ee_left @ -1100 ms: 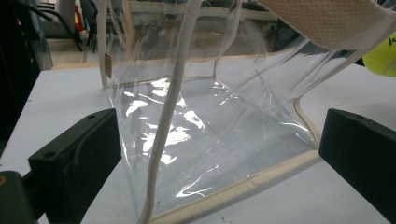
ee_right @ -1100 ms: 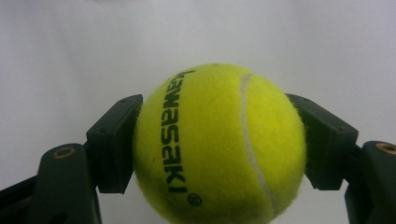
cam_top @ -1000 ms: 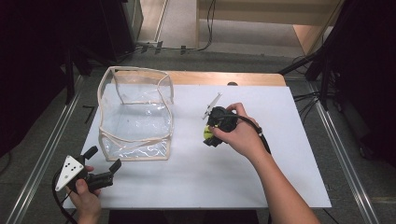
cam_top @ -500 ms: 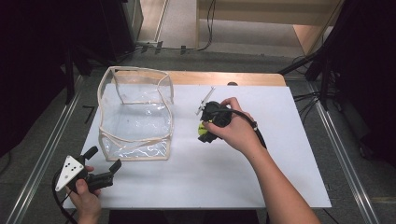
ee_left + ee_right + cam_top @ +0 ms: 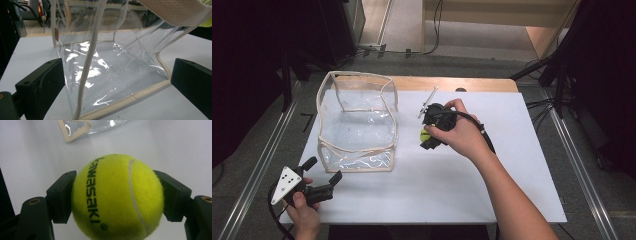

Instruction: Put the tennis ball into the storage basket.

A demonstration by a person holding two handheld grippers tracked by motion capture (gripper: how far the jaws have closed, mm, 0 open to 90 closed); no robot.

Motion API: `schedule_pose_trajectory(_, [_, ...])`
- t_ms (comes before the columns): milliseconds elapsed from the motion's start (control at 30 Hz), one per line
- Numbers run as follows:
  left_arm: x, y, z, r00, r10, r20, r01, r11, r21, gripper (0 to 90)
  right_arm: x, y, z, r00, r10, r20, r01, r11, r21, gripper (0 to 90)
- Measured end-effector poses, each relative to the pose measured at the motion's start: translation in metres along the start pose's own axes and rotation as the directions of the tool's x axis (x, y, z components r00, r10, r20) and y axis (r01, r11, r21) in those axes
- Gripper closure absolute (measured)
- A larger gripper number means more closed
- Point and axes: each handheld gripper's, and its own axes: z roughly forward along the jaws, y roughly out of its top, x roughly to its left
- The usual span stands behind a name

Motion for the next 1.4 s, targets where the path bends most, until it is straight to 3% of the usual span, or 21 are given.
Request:
schedule_pose_trajectory(800, [0.001,0.000,0.000,1.0000,-0.008,0.006,0.008,1.0000,-0.004,0.0,0.002,0.034,-0.020,0.9980,-0.057,-0.027,0.057,0.998,0.010,23.1])
schedule_pose_trajectory(1400, [0.001,0.000,0.000,0.9999,-0.009,0.006,0.009,1.0000,-0.002,0.0,0.002,0.048,-0.038,0.9954,-0.061,-0.074,0.061,0.998,-0.013,23.2])
